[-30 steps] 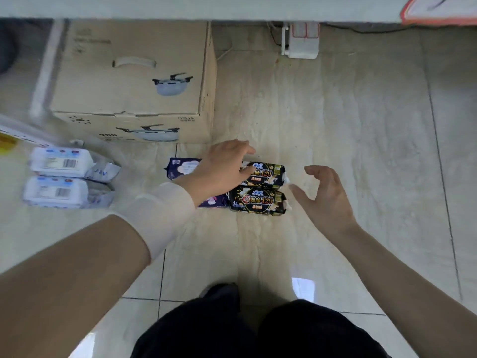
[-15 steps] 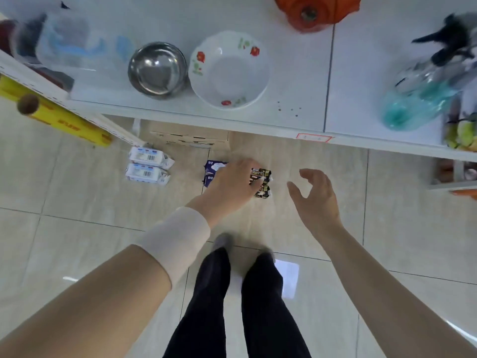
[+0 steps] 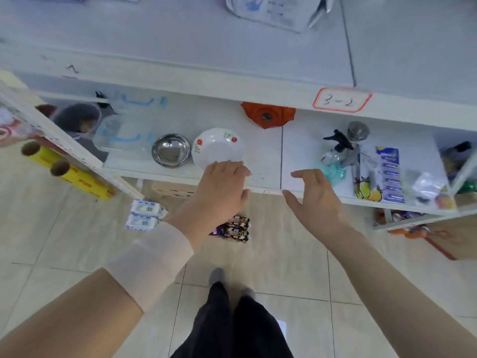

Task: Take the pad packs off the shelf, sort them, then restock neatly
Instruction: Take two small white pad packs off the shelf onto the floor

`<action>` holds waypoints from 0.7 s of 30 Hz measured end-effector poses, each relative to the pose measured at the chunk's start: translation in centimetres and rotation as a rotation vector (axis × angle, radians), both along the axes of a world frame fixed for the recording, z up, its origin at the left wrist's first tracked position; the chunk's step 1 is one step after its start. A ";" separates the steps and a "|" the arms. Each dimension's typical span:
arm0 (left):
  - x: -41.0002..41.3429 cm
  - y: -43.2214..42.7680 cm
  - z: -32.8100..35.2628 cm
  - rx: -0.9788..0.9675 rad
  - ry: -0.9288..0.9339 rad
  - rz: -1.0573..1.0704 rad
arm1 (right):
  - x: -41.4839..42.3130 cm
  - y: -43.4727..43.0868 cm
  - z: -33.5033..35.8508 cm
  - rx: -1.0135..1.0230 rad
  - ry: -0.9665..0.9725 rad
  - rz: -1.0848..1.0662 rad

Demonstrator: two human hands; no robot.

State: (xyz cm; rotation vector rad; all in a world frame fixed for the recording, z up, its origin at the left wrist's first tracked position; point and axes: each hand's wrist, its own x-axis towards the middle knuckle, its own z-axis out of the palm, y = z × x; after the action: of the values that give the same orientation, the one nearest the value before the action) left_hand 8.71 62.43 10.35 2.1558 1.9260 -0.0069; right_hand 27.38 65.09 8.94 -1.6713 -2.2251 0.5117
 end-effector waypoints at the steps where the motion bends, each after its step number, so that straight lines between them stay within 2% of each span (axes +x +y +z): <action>1: -0.2 0.2 1.2 0.016 0.016 -0.027 | 0.1 0.1 1.1 0.037 -0.049 0.017; 6: -1.1 1.3 6.5 0.128 0.012 -0.144 | -0.4 1.2 6.3 0.226 -0.194 0.031; 11: -2.7 3.8 9.9 0.240 -0.019 -0.180 | -1.6 3.2 9.9 0.348 -0.195 -0.040; 16: -4.0 6.3 11.8 0.337 -0.094 -0.143 | -2.6 4.5 11.7 0.304 -0.131 -0.120; 21: -5.2 9.1 12.8 0.360 -0.072 -0.105 | -3.2 7.0 13.4 0.252 -0.043 -0.167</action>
State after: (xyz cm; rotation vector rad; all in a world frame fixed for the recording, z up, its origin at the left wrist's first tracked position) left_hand 3.49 71.52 23.19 2.4390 1.8888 0.4227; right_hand 24.18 72.09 22.31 -1.7261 -2.0551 0.1478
